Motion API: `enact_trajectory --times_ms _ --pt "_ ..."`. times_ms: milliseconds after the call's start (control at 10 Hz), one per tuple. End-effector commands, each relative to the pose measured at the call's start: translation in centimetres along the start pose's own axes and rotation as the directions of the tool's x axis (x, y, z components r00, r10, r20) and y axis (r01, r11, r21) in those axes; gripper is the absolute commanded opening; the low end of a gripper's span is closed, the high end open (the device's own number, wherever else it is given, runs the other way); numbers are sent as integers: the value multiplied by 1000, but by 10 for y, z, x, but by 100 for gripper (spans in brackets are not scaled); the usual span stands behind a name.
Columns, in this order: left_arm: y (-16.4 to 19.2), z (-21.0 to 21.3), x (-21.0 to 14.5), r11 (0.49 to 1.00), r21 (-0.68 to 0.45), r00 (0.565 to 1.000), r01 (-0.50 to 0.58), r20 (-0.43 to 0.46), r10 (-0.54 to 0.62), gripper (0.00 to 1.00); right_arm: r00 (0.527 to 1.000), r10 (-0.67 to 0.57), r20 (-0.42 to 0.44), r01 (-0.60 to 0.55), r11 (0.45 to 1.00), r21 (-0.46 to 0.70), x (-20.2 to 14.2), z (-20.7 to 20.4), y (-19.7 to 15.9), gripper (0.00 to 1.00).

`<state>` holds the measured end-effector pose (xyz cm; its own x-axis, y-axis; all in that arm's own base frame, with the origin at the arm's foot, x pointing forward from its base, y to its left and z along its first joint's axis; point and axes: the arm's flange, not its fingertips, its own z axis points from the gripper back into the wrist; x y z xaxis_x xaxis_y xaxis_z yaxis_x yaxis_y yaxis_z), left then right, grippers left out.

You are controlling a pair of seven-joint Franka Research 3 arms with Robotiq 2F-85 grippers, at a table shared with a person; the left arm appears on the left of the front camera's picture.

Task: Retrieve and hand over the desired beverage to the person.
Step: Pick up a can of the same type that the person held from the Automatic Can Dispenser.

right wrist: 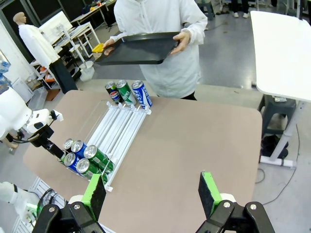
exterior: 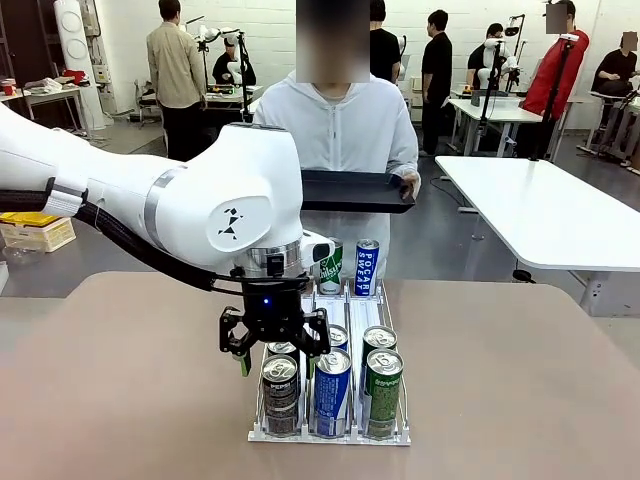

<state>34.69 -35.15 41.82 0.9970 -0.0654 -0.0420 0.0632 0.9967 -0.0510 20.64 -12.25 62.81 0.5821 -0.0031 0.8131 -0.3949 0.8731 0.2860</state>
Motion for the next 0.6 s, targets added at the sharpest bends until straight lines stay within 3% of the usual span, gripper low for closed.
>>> enact_trajectory --times_ms 0,500 --pt "-2 5 5 1000 8 1000 -6 13 6 100 1000 -2 1 2 1000 2 -1 -2 -1 100" --pt "1 10 6 1000 10 999 -19 45 19 100 1000 -2 1 2 1000 2 -1 -2 -1 100"
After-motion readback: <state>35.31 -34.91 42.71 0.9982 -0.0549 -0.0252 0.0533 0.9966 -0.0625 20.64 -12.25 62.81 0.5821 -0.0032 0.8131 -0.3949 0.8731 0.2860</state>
